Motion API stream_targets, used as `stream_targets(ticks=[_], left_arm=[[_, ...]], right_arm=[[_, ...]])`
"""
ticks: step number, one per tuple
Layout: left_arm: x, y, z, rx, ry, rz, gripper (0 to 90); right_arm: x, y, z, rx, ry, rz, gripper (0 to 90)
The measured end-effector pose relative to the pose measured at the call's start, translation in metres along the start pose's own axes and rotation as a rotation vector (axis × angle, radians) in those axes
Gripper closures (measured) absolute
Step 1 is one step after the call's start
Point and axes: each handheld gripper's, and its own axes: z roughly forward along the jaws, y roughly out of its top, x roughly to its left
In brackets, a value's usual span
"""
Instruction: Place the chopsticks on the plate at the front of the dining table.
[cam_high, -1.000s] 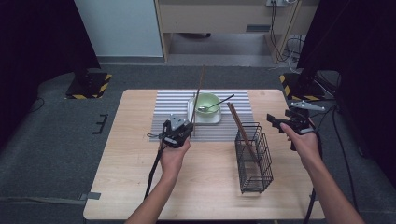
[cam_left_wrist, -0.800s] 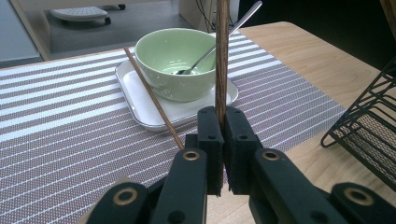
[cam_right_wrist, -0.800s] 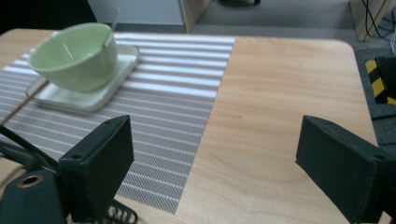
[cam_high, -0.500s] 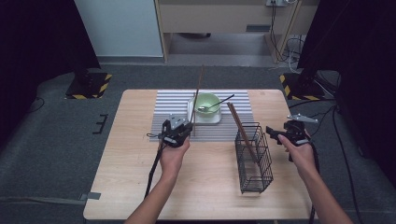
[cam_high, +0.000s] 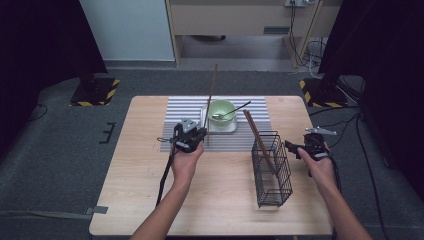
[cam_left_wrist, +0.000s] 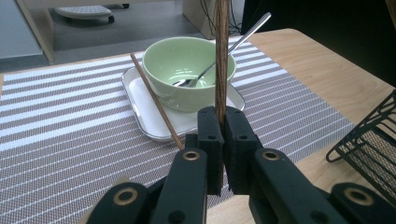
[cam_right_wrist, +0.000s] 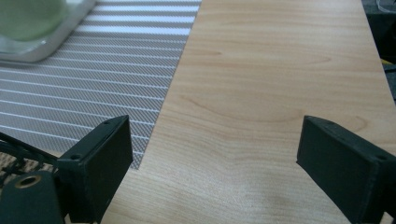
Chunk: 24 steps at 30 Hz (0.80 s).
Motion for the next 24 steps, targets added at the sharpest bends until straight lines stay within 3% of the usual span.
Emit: stream_targets(ticks=[9, 24], left_arm=[[0.002, 0.006, 0.009, 0.001, 0.015, -0.013, 86.1], [0.006, 0.005, 0.024, 0.014, 0.055, -0.019, 86.0]], right_arm=[[-0.002, -0.008, 0.011, 0.025, -0.015, 0.026, 10.6], [0.004, -0.014, 0.023, 0.052, -0.045, -0.006, 10.3]])
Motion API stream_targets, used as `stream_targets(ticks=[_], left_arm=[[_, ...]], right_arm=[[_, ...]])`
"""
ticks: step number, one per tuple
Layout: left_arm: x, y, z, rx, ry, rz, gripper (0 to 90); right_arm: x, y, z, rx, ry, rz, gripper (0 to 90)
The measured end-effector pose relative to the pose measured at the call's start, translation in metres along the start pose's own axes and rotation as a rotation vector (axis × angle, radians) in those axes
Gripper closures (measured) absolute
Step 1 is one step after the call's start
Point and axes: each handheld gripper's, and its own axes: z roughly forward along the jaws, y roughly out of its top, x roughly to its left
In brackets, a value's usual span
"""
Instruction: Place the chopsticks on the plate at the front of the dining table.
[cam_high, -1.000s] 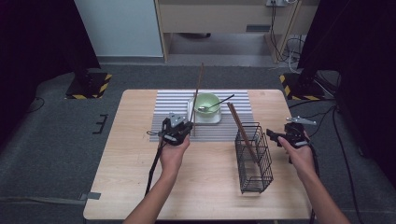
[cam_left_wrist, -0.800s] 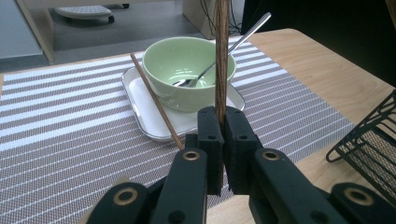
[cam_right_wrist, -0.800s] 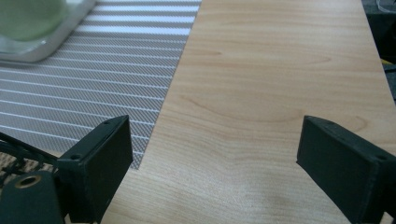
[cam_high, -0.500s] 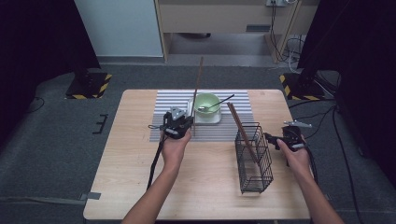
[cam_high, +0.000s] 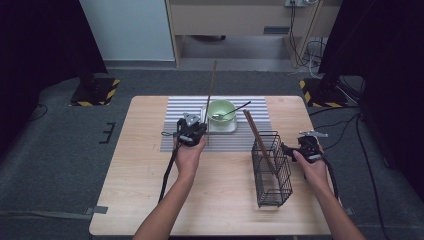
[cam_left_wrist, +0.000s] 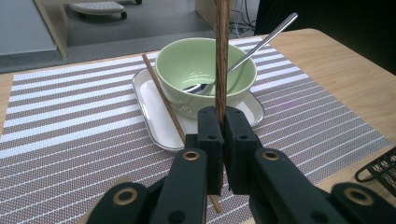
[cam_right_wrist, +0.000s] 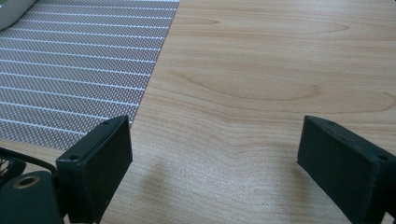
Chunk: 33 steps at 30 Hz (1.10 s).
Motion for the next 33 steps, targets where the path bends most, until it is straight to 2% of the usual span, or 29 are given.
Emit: stream_targets(ticks=[18, 29, 33], left_arm=[[0.002, -0.007, 0.013, 0.008, 0.055, -0.023, 86.0], [0.006, -0.011, 0.016, -0.001, 0.077, -0.049, 86.1], [0.008, -0.014, 0.017, 0.003, 0.090, -0.045, 86.0]], right_arm=[[0.002, -0.004, 0.007, 0.017, -0.021, -0.017, 9.8], [0.007, -0.006, 0.008, 0.020, -0.045, -0.059, 8.9], [0.007, -0.006, 0.008, 0.023, -0.049, -0.071, 8.0]])
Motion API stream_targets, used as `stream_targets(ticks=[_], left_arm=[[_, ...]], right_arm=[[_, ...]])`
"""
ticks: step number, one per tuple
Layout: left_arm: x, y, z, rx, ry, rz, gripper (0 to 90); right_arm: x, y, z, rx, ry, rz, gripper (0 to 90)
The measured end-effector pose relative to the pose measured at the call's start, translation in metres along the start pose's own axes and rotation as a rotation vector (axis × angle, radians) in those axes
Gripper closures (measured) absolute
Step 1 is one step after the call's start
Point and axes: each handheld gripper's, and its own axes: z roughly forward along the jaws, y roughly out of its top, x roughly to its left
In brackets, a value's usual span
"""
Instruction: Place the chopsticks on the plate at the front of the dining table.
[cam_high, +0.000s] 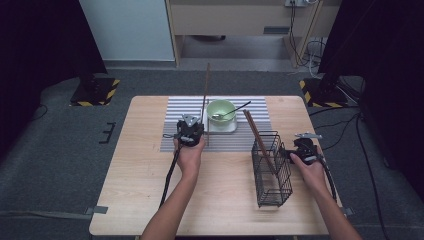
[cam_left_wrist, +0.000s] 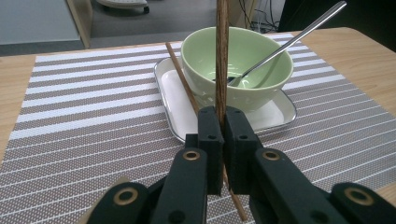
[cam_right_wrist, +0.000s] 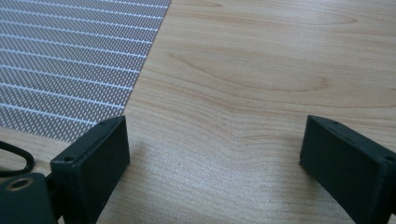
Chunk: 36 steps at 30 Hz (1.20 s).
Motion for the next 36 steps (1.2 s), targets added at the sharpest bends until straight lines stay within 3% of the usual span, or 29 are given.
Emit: stream_targets(ticks=[36], left_arm=[[0.008, -0.034, 0.026, 0.041, 0.035, -0.069, 85.9]], right_arm=[[0.001, -0.002, -0.002, 0.007, -0.003, -0.005, 6.3]])
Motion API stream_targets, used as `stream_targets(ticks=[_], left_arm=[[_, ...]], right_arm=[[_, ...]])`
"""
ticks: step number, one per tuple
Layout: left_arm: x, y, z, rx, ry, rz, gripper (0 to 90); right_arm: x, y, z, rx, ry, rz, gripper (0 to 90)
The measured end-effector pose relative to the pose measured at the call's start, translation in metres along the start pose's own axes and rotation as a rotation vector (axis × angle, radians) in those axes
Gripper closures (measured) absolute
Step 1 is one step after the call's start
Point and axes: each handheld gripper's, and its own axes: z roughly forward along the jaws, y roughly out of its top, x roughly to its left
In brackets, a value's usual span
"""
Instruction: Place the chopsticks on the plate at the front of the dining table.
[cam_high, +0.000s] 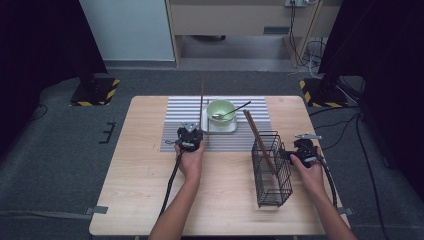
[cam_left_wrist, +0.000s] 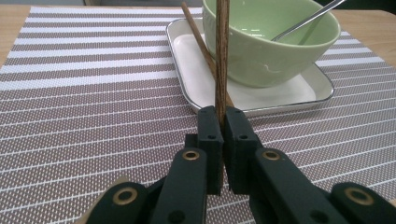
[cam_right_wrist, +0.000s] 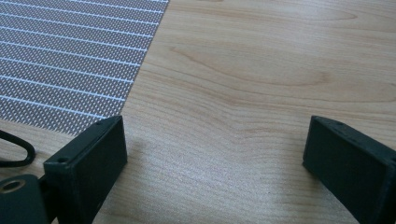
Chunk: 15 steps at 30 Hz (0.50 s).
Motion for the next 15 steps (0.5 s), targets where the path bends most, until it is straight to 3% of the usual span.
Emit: stream_targets(ticks=[15], left_arm=[[0.0018, -0.0098, 0.0045, 0.040, 0.013, 0.000, 85.8]], right_arm=[[0.0004, 0.0001, 0.0001, 0.000, -0.002, 0.002, 6.2]])
